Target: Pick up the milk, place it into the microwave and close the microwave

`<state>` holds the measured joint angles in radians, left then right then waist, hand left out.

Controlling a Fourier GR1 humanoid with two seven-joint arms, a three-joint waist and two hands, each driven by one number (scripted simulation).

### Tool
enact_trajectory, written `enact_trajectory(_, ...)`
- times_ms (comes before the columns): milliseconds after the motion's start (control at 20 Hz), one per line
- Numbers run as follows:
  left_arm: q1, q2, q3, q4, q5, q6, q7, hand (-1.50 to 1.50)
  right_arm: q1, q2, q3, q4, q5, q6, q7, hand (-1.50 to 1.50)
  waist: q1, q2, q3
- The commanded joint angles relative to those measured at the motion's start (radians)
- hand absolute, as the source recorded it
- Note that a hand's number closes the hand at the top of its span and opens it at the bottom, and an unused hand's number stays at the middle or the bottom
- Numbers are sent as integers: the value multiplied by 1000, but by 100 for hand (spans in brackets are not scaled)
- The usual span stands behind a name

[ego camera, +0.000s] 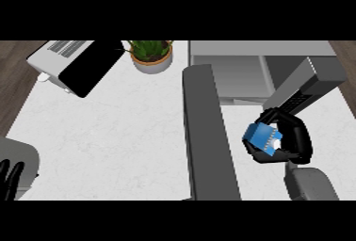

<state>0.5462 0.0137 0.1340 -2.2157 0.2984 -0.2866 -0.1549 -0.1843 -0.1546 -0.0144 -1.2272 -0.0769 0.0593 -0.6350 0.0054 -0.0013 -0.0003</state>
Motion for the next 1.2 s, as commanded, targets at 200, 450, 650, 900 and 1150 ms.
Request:
enact_trajectory(200, -20, 9, 25, -14, 23, -2, 56, -150, -254, -2, -46, 248, 71, -80, 62, 150, 10, 4, 1)
enact_trajectory(450, -5, 9, 53, 14, 41, -38, -5, -150, -429, 25, -69, 434, 87, -105, 72, 150, 17, 5, 1)
enact_trajectory(650, -30, -13, 3, 88, -50, -38, -46, -150, -603, 12, -101, 585, 100, -125, 80, 150, 23, 8, 1)
enact_trajectory(900, -60, 45, 69, 73, 48, -74, -2, -150, -741, -29, -164, 824, 111, -141, -30, 150, 54, 21, 2)
enact_trajectory(1150, -88, 70, 106, 71, 103, -88, 6, -150, -816, -41, -176, 936, 139, -196, -69, 150, 71, 28, 2)
